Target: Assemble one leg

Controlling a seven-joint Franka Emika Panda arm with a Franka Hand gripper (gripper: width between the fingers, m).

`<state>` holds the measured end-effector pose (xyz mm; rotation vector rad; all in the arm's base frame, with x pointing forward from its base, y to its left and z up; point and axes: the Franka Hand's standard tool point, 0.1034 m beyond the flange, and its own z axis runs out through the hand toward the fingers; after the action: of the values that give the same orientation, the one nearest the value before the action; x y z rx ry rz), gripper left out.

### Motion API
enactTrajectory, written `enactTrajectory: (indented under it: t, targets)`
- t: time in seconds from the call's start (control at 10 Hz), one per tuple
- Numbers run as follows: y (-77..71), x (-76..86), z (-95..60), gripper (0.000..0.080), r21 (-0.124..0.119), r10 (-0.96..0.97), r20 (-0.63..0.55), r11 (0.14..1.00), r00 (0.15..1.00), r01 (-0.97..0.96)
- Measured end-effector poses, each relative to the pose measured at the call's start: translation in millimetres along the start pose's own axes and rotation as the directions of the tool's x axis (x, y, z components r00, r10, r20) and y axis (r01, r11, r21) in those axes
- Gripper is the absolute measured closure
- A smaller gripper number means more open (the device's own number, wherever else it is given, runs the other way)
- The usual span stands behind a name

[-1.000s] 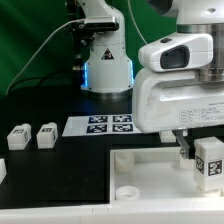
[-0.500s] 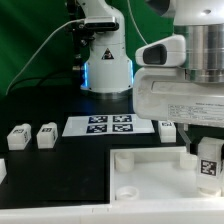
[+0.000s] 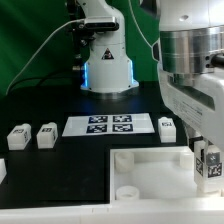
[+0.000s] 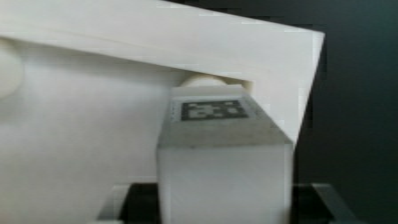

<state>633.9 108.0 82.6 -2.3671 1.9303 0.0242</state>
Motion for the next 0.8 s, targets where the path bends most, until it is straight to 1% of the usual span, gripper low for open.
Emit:
enactTrajectory:
  t: [0.1,0.2,0.3,0.4,0.5,0.6,0.8]
  targets:
    - [0.3,-0.3,0.8,0.0408,-0.001,-0.04,0.0,0.999,0.999,0.04]
    - [0.0,-2.0,1.2,0.0408,-0.001,-0.115,-0.005,0.993,0.993,0.115]
    - [-0.6,-6.5,1.5,0.0225,0.0,-0.316,-0.004,0.949,0.949,0.316]
    - [-1.2,-7.1,0.5,0.017,-0.001,-0.481,-0.002,0.877,0.877,0.481]
    - [-2.2,-7.6,-2.8,0.0156,0.002,-0.605,-0.002,0.796,0.796,0.605]
    - [-2.8,-7.9,-5.2,0.0151,-0.001,-0.722,-0.005,0.691,0.691,0.722]
    - [-2.1,-6.1,-3.9,0.0151,-0.005,-0.851,-0.004,0.526,0.526,0.851]
